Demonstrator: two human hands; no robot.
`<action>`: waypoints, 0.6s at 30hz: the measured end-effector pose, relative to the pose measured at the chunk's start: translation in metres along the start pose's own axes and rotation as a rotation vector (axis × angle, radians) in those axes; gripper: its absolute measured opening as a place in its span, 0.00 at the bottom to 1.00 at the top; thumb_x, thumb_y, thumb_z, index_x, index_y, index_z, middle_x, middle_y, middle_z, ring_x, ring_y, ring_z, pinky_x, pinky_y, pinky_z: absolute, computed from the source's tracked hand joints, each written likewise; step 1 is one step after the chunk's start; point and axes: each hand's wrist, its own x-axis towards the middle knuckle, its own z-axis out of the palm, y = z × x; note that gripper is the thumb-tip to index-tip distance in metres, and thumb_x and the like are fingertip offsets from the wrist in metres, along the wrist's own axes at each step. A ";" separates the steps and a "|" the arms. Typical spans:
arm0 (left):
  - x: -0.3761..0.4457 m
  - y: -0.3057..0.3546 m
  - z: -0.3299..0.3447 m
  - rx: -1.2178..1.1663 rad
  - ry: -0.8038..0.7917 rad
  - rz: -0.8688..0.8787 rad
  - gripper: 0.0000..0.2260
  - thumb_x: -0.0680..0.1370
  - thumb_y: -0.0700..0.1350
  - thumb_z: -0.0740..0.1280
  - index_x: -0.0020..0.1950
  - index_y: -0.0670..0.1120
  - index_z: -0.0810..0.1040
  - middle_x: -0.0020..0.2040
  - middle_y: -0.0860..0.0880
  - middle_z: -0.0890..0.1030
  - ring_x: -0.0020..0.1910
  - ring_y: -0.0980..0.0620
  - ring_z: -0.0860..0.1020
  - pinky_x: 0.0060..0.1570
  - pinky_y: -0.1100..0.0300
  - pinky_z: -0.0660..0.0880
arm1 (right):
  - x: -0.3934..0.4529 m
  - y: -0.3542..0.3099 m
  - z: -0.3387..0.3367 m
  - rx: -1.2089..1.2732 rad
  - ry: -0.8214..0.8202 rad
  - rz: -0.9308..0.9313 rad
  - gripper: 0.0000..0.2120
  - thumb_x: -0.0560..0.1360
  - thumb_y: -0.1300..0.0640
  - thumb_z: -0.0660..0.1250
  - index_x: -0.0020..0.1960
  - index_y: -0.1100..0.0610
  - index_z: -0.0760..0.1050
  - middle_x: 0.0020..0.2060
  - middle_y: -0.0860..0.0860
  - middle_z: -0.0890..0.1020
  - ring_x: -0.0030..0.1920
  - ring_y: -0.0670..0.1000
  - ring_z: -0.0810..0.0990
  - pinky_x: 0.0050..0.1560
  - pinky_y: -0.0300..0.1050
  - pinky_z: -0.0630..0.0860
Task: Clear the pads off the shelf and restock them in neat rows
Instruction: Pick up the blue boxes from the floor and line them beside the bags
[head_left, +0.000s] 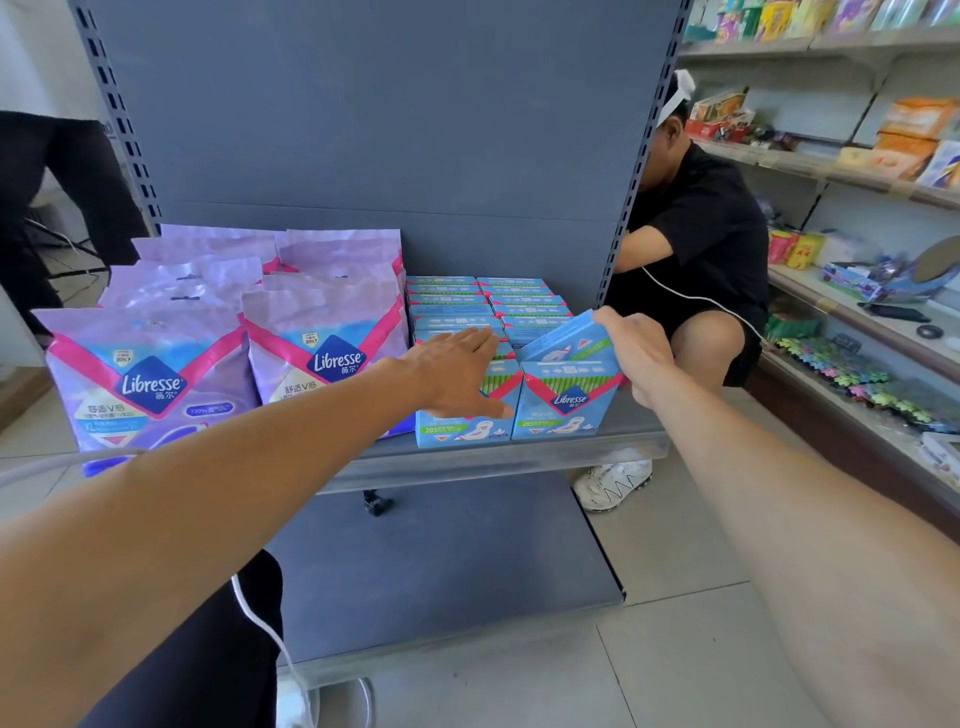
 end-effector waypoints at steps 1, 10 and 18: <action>0.000 0.000 0.000 0.000 -0.004 -0.001 0.47 0.74 0.70 0.58 0.79 0.42 0.43 0.80 0.46 0.45 0.79 0.48 0.47 0.77 0.51 0.50 | 0.001 0.003 -0.001 0.019 0.013 0.017 0.12 0.71 0.47 0.64 0.41 0.56 0.70 0.34 0.53 0.79 0.30 0.52 0.77 0.35 0.43 0.69; 0.000 0.000 0.001 -0.017 0.000 -0.013 0.46 0.75 0.69 0.58 0.80 0.43 0.42 0.80 0.47 0.45 0.79 0.48 0.46 0.77 0.52 0.48 | 0.004 0.009 0.007 -0.654 -0.035 -0.299 0.12 0.79 0.53 0.62 0.58 0.58 0.77 0.57 0.55 0.80 0.59 0.56 0.76 0.51 0.45 0.70; 0.001 -0.002 0.004 0.010 0.009 -0.004 0.40 0.79 0.64 0.56 0.79 0.41 0.42 0.80 0.45 0.45 0.79 0.48 0.46 0.77 0.51 0.48 | -0.009 -0.007 0.020 -0.848 -0.100 -0.374 0.18 0.81 0.48 0.61 0.62 0.60 0.77 0.63 0.59 0.72 0.55 0.57 0.77 0.54 0.47 0.71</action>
